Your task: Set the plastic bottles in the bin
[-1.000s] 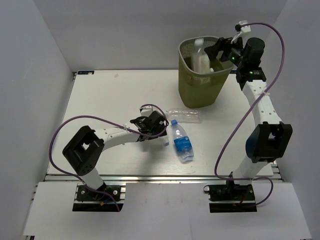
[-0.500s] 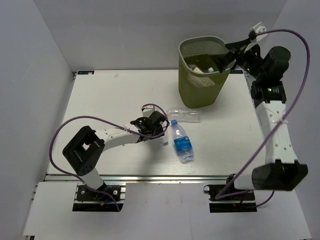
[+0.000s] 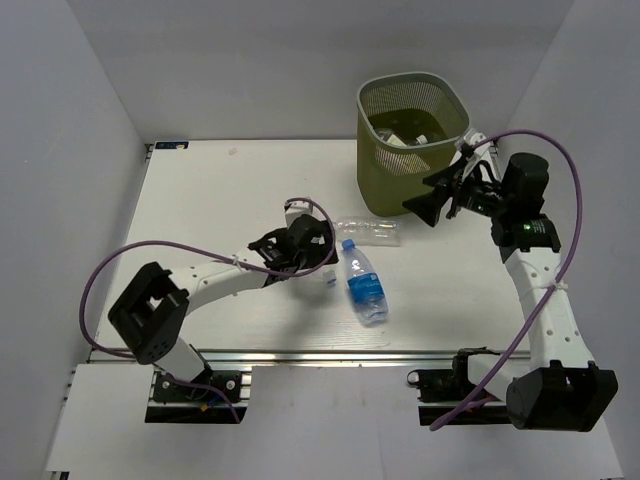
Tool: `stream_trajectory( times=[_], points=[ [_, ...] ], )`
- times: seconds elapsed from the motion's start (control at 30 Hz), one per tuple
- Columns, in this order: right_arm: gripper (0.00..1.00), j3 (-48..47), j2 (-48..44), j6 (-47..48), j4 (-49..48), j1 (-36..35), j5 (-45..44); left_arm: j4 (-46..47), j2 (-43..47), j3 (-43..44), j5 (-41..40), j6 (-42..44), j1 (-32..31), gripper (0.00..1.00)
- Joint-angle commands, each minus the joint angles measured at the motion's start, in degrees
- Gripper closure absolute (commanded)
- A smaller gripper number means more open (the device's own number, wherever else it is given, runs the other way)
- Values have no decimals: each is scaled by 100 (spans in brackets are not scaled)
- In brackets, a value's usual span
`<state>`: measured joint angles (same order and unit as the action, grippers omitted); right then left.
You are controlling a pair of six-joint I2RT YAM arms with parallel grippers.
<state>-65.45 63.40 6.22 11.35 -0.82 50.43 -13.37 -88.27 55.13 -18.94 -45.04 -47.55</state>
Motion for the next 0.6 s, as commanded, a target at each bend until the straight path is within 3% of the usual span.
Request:
stream_trajectory(
  times=[0.0, 0.27, 0.37, 0.4, 0.47, 0.5, 0.57],
  points=[
    [10, 199, -223, 247, 376, -15, 265, 282, -477, 278, 92, 285, 88, 3],
    [10, 226, -179, 1829, 2587, -85, 133, -587, -1885, 1517, -241, 162, 88, 2],
    [10, 269, -12, 2155, 3229, -208, 107, -1052, -2141, 1921, -356, 109, 88, 29],
    [10, 331, 6, 2251, 3337, -234, 20, -1115, -2142, 1922, -417, 109, 88, 47],
    [10, 524, -20, 2261, 3408, -296, -104, -1168, -2055, 1931, -418, 109, 88, 59],
    [14, 733, -29, 2270, 3391, -331, -148, -1168, -1923, 1879, -496, 109, 88, 68],
    [24, 858, -56, 2235, 3294, -454, -402, -1116, -1283, 1773, -567, 293, -61, 75]
  ],
)
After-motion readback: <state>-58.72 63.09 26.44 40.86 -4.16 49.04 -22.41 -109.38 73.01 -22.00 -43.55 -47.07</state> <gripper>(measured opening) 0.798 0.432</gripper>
